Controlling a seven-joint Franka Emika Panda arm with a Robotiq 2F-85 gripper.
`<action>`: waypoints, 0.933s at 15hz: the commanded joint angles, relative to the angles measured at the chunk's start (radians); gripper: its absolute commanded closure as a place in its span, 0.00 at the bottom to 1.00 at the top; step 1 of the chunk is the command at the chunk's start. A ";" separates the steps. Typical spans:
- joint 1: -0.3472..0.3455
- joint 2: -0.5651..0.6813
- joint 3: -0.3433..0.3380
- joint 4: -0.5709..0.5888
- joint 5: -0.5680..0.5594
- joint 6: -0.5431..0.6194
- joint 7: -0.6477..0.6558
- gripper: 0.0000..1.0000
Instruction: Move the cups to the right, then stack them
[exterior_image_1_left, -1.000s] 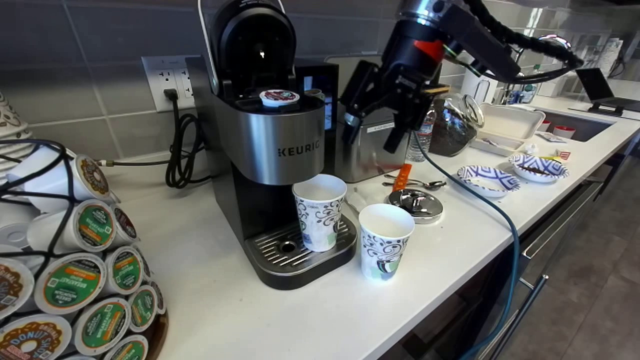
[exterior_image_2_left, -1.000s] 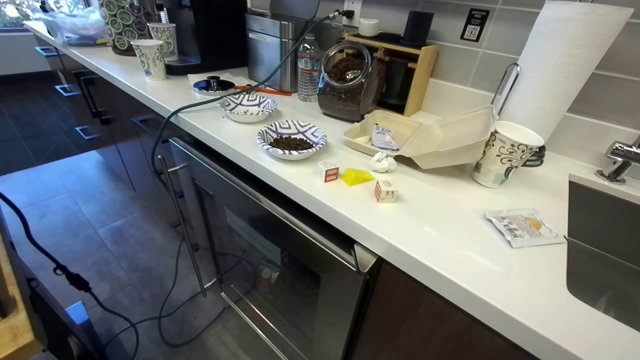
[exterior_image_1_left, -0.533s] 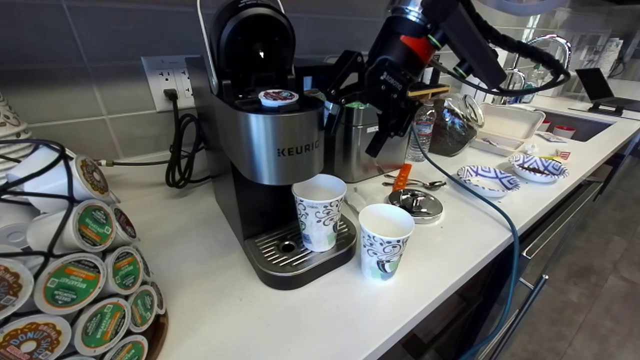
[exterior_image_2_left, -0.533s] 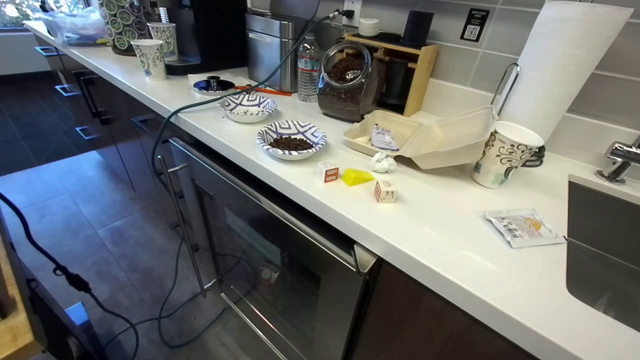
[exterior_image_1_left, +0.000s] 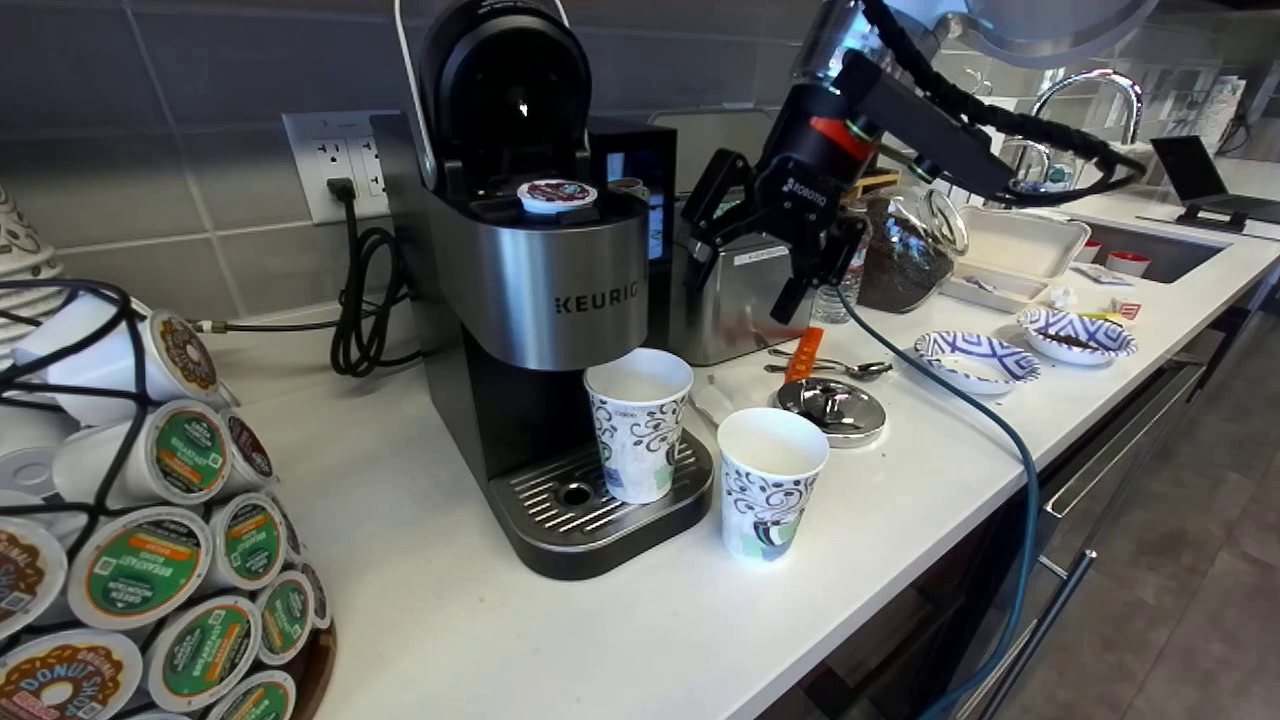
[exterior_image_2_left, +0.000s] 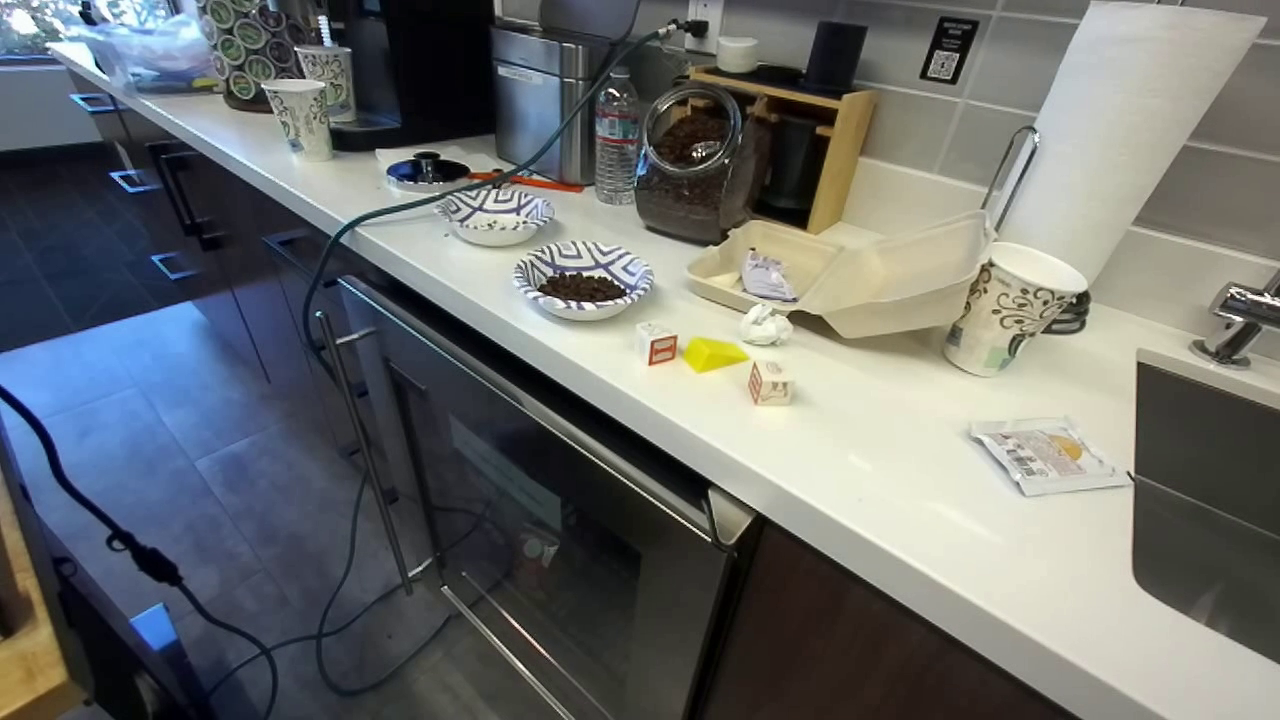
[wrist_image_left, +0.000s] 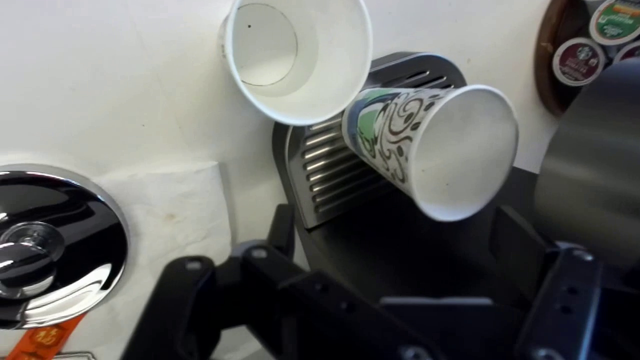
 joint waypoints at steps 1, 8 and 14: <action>0.010 0.057 -0.010 0.044 -0.040 -0.044 0.051 0.00; 0.034 0.135 -0.009 0.130 -0.076 -0.086 0.042 0.00; 0.064 0.189 -0.017 0.223 -0.150 -0.138 0.036 0.10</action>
